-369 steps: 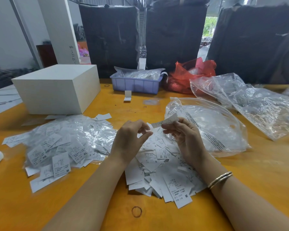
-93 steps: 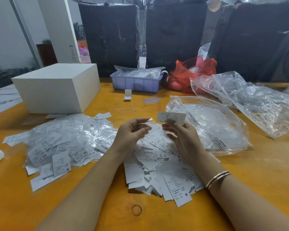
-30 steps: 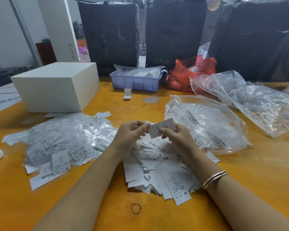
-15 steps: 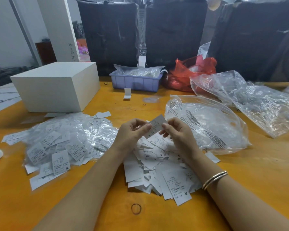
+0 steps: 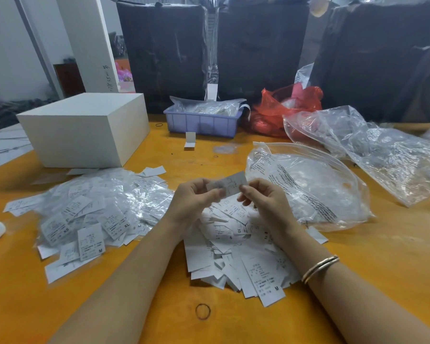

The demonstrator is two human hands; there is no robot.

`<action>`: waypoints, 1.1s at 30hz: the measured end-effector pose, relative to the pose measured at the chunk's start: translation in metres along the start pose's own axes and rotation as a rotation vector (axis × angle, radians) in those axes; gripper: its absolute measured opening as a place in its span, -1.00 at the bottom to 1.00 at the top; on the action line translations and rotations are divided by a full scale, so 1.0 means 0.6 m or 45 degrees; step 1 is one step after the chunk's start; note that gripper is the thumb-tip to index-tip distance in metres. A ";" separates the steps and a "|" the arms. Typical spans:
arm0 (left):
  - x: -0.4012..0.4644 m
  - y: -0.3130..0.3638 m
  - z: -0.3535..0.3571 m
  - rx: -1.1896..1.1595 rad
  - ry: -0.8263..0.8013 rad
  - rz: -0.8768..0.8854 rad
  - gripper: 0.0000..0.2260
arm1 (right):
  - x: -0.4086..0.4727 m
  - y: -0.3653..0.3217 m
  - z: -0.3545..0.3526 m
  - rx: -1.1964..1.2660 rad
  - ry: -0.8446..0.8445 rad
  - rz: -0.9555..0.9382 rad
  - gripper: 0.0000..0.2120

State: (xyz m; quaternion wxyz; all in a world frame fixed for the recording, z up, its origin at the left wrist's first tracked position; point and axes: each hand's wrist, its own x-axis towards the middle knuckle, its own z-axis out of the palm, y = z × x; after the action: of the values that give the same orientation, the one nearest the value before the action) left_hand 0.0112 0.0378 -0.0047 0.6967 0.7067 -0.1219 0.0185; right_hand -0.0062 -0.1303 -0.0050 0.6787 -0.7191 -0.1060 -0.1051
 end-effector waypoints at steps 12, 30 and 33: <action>-0.003 -0.003 0.001 0.012 0.003 -0.032 -0.95 | -0.003 0.003 0.002 -0.171 -0.023 -0.072 -0.94; -0.014 0.006 -0.001 0.226 -0.247 -0.153 -0.97 | 0.002 0.018 0.002 -0.620 0.017 -0.445 -0.97; -0.013 0.006 -0.002 0.224 -0.216 -0.105 -0.98 | 0.003 0.011 0.001 -0.514 -0.119 -0.209 -0.90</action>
State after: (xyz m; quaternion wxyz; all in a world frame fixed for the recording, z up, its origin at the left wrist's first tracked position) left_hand 0.0031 0.0400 -0.0029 0.6192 0.7686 -0.1493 -0.0593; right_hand -0.0026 -0.1300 -0.0107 0.5045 -0.8334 -0.1722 -0.1456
